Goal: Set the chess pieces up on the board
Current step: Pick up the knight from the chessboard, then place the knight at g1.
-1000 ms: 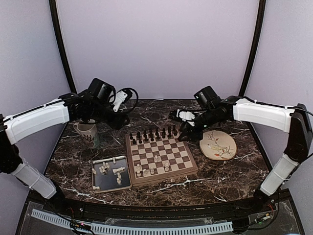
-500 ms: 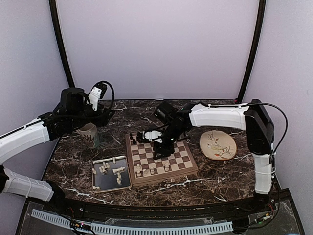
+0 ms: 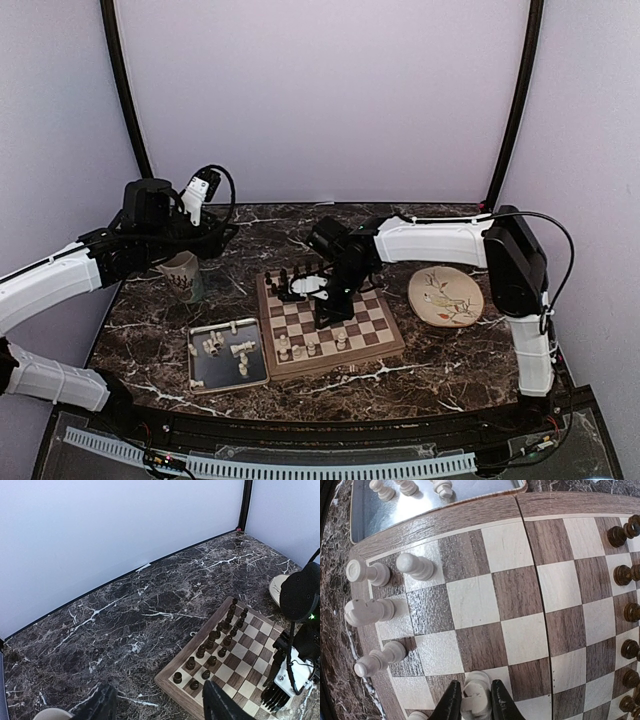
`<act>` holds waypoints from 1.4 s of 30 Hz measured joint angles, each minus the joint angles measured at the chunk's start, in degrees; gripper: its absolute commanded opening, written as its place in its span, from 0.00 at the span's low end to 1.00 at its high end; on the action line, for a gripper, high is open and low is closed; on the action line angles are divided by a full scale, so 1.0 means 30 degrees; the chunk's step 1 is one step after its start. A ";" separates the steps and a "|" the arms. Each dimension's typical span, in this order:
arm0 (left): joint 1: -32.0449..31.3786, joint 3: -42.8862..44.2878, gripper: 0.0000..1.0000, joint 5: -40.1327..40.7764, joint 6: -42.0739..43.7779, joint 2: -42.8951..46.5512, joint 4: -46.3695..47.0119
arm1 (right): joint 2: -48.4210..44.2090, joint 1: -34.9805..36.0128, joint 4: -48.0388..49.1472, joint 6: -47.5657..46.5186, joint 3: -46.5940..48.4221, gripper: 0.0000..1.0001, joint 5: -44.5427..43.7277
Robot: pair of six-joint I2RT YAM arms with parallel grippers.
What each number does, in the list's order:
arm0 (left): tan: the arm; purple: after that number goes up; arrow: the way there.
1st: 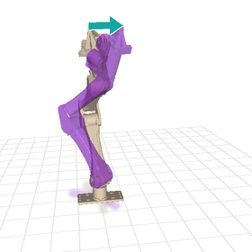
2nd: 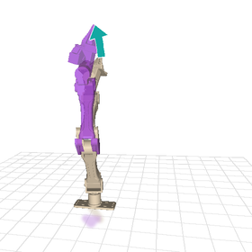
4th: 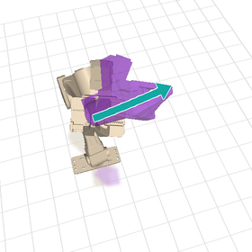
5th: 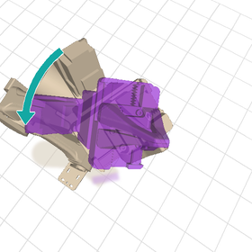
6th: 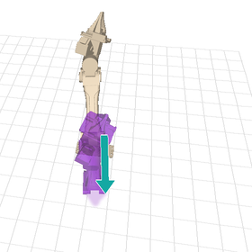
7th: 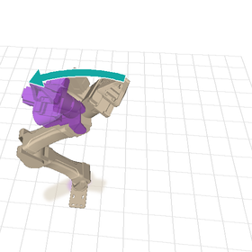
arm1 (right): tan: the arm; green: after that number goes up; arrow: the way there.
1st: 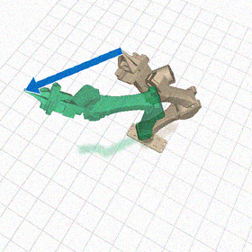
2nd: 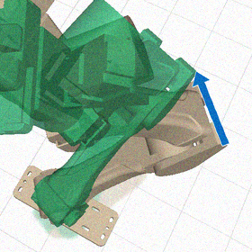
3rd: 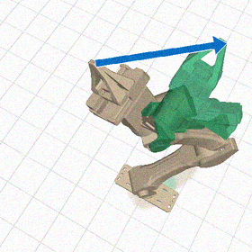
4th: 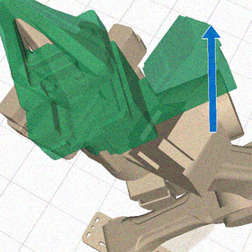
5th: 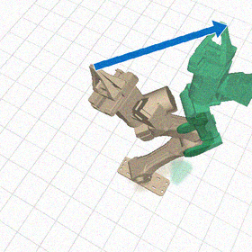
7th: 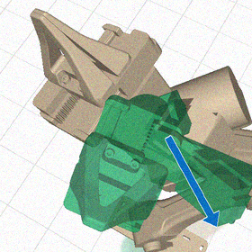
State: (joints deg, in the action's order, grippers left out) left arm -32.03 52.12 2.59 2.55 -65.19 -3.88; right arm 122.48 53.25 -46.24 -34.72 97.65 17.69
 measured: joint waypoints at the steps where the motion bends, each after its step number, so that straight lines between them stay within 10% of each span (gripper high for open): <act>1: 0.0000 0.0000 0.61 -0.0015 0.0000 0.0000 0.0000 | 0.0000 -0.0007 -0.0036 0.0051 0.0000 0.13 0.0000; 21: 0.0000 0.0000 0.60 -0.0299 0.0153 -0.0597 -0.0007 | -0.7162 -0.2608 0.0962 0.0488 -0.6441 0.08 -0.0714; 42: 0.0000 0.0000 0.60 -0.0452 0.0532 -0.1013 -0.0007 | -0.7038 -0.1224 0.1049 -0.0124 -0.8998 0.09 -0.1231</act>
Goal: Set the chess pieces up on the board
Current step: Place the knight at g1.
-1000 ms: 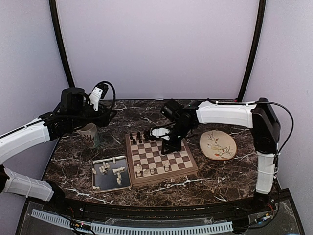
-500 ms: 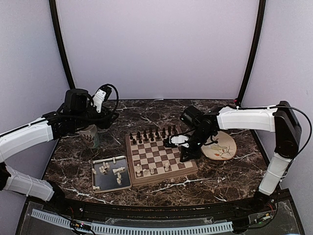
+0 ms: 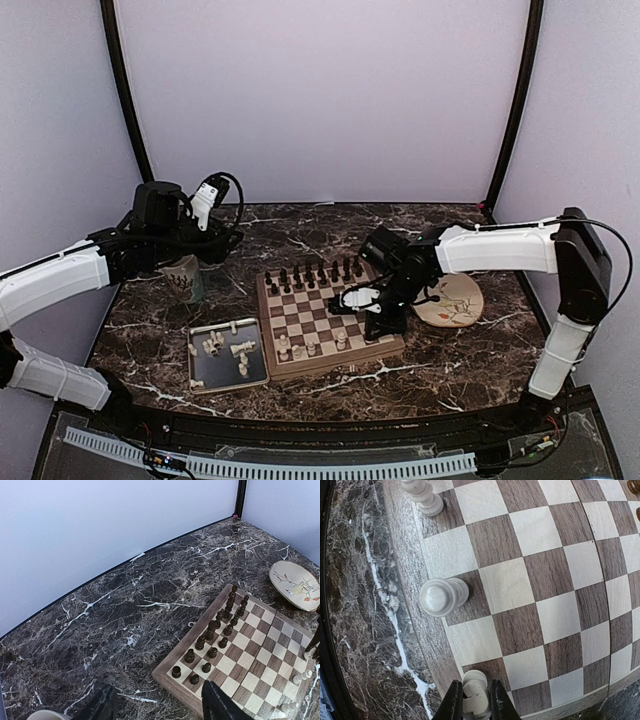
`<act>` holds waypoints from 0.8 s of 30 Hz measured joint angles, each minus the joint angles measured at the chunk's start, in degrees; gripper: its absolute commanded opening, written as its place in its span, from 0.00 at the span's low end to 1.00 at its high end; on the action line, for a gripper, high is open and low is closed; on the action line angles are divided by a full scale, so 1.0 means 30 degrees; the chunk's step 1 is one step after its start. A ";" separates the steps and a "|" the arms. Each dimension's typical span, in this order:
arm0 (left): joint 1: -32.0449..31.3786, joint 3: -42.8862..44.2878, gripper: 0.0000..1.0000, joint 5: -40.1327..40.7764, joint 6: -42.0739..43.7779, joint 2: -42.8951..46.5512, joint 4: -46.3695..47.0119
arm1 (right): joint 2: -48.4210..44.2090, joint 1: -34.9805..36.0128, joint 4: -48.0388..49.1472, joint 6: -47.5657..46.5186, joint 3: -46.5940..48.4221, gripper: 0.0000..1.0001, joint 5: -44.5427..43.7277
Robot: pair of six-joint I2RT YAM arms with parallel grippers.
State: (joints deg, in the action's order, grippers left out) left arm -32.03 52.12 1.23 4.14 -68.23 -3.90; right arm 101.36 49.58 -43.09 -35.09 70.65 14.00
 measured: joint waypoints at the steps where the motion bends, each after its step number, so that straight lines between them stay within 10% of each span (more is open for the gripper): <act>1: 0.0000 0.0000 0.60 -0.0029 0.0000 0.0000 0.0000 | 0.0080 0.0007 0.0036 0.0007 -0.0007 0.09 -0.0146; 24: -0.0044 0.1865 0.53 -0.0204 -0.0517 -0.1698 -0.2433 | -0.0954 -0.1027 0.0051 0.0765 0.0036 0.45 -0.0299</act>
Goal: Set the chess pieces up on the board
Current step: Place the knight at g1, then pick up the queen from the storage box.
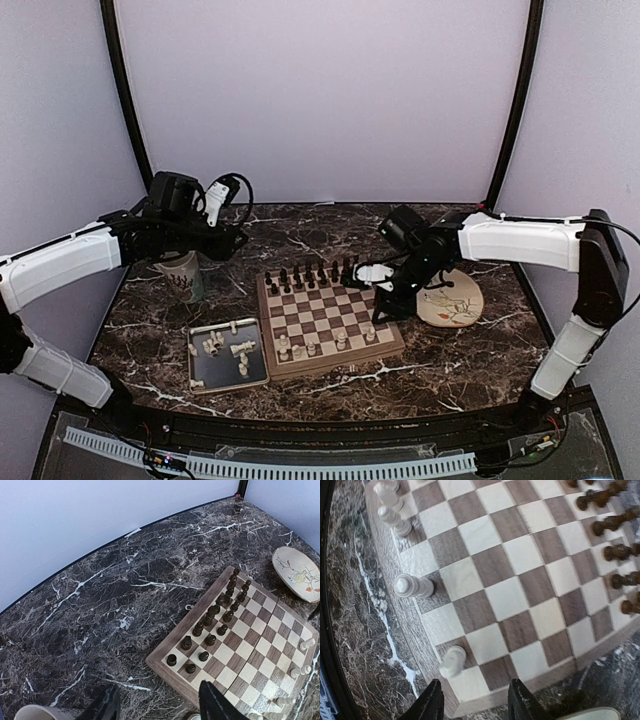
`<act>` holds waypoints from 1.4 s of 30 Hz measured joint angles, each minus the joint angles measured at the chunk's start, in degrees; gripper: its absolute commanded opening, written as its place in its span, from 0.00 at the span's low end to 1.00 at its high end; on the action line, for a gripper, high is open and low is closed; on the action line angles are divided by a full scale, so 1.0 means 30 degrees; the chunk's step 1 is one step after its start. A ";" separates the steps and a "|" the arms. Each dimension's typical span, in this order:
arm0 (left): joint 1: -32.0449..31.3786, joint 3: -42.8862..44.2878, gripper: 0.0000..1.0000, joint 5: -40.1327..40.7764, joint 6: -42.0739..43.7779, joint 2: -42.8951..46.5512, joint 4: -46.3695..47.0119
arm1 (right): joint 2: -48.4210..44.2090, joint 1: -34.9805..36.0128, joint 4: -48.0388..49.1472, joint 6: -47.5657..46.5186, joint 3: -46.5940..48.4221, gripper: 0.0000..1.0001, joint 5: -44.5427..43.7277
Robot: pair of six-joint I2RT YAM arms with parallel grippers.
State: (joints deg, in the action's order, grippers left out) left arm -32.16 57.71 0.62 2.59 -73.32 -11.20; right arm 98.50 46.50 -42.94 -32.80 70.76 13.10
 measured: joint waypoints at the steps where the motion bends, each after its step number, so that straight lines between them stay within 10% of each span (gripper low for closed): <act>1: 0.0000 0.0576 0.50 -0.0066 -0.0219 -0.0357 -0.0670 | -0.0605 -0.0532 0.0007 0.0051 0.0000 0.45 0.0364; 14: -0.2980 0.1566 0.48 -0.1217 -0.2863 -0.1661 -1.0222 | -0.7446 -0.7679 0.4852 0.0925 -0.7227 0.45 0.4204; 42: -0.3825 0.1902 0.40 -0.1399 -0.2922 -0.7839 -1.3821 | -0.7446 -0.7883 0.6455 0.0969 -0.7592 0.45 0.5282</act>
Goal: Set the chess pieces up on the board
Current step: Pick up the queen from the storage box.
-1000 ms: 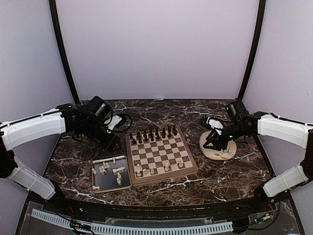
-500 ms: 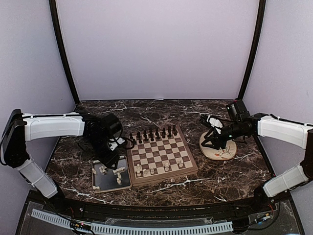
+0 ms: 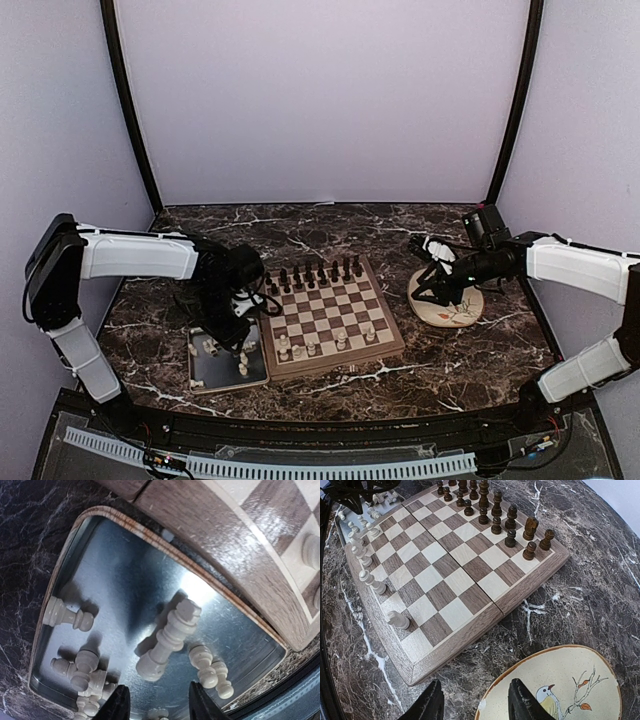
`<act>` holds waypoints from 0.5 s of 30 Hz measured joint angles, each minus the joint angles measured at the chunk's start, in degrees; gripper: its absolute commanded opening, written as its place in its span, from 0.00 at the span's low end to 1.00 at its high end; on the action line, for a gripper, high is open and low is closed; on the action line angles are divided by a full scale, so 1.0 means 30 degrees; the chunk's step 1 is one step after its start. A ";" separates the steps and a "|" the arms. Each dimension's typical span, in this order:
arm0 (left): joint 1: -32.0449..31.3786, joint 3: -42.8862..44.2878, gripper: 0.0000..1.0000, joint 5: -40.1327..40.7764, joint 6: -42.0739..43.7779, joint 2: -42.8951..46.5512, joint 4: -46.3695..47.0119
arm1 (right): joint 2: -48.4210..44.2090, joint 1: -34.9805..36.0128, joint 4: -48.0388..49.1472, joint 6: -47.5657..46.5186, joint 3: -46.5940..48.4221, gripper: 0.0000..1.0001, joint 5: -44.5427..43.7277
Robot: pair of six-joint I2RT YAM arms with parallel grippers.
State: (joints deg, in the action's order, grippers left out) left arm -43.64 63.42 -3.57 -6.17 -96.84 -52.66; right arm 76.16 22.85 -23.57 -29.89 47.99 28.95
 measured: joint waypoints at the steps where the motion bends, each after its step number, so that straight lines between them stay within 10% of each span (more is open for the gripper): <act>1: -0.0007 0.0000 0.38 0.0080 0.0022 -0.0168 0.0000 | 0.0000 0.0000 0.0000 -0.0007 0.0000 0.45 0.0007; 15: -0.0015 0.0102 0.30 0.0430 0.0692 -0.1195 0.0772 | 0.0044 0.0000 -0.0022 -0.0015 0.0000 0.45 0.0073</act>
State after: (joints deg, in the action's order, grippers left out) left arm -43.68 63.72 -2.28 -4.10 -100.42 -50.35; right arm 76.29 22.85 -23.64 -29.93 47.99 29.17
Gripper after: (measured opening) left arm 0.318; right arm 0.449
